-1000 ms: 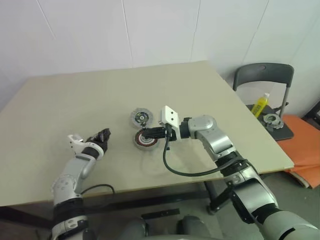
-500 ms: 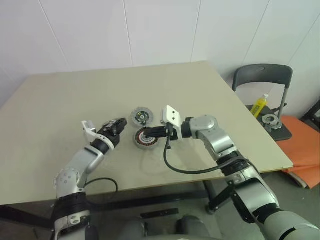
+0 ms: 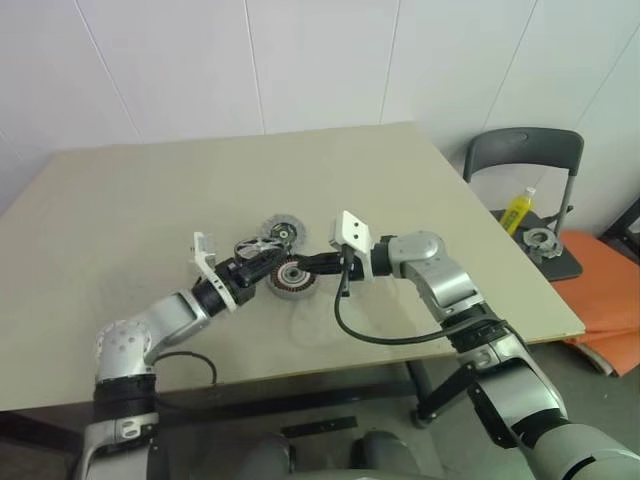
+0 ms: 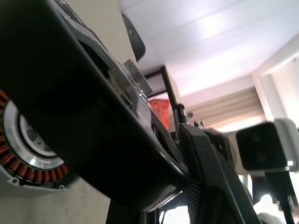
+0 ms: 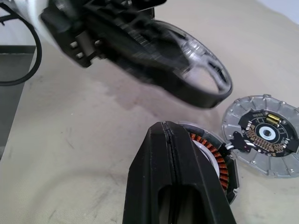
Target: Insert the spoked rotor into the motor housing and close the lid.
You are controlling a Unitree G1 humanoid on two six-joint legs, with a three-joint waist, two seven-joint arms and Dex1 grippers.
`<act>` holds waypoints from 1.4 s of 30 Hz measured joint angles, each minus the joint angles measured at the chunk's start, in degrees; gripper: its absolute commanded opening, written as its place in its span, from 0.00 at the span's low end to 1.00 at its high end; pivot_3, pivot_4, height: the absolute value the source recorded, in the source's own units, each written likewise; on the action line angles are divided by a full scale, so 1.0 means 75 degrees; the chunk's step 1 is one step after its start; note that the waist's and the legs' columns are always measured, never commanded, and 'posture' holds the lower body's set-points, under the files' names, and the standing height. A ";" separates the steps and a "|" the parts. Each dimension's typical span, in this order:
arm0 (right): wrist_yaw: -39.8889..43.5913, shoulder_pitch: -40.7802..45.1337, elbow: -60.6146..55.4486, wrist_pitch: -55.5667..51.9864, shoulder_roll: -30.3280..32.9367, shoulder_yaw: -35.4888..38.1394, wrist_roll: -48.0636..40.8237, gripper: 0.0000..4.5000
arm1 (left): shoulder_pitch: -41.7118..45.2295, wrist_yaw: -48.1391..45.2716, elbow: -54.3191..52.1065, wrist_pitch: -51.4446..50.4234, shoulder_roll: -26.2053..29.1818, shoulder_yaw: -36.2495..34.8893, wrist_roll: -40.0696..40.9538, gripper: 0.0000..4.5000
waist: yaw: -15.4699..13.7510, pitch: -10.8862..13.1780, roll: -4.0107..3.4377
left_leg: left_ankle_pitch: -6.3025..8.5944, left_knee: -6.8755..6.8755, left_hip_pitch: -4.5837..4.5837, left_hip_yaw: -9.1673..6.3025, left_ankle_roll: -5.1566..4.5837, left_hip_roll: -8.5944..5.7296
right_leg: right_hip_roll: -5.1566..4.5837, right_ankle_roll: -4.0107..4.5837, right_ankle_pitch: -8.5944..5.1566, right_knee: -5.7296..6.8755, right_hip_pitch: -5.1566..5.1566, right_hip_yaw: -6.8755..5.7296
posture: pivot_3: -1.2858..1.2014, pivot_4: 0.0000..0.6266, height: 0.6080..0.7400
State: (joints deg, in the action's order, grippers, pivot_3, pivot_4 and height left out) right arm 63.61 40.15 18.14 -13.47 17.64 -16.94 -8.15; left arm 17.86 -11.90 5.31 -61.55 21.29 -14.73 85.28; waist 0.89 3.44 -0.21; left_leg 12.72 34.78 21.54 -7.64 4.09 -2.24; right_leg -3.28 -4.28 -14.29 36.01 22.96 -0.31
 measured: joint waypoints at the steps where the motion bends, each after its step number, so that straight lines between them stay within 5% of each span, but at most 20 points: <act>1: -0.0014 -0.0009 -0.0015 -0.0011 0.0010 0.0011 -0.0004 0.00 | 0.0062 -0.0334 0.0097 -0.0012 0.0079 0.0103 -0.0246 0.12 | 0.0004 0.0000 0.0000 | 0.0000 0.0000 0.0000 0.0002 0.0000 0.0000 | 0.0000 0.0000 0.0000 0.0000 0.0000 0.0001 | 0.52 0.00 1.00; 14: -0.0183 -0.0222 -0.0419 -0.0239 0.0164 0.0121 -0.0139 0.00 | 0.0812 -0.4533 0.1744 0.0999 0.0415 0.1384 -0.3652 0.12 | 0.0026 0.0001 -0.0001 | 0.0000 -0.0012 0.0008 0.0011 -0.0001 0.0003 | 0.0000 0.0001 0.0001 0.0001 0.0018 0.0011 | 0.52 0.00 1.00; 42: -0.0175 -0.0503 -0.0995 -0.0649 0.0293 0.0228 -0.0313 0.00 | 0.2043 -0.7268 0.4412 0.2052 -0.0406 0.1799 -0.6424 0.12 | 0.0009 0.0002 0.0002 | -0.0001 0.0001 0.0001 0.0011 -0.0004 0.0003 | 0.0002 -0.0008 0.0004 0.0013 0.0009 0.0012 | 0.52 0.00 1.00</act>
State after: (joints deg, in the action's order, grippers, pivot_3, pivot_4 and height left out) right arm 62.29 36.38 10.67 -18.34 19.84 -15.23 -10.50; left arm 33.18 -66.42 38.40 -46.16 18.24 -1.24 37.10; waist 0.95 3.46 -0.20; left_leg 12.71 34.79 21.54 -7.56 4.06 -2.22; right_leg -3.27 -4.33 -14.26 36.11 23.02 -0.23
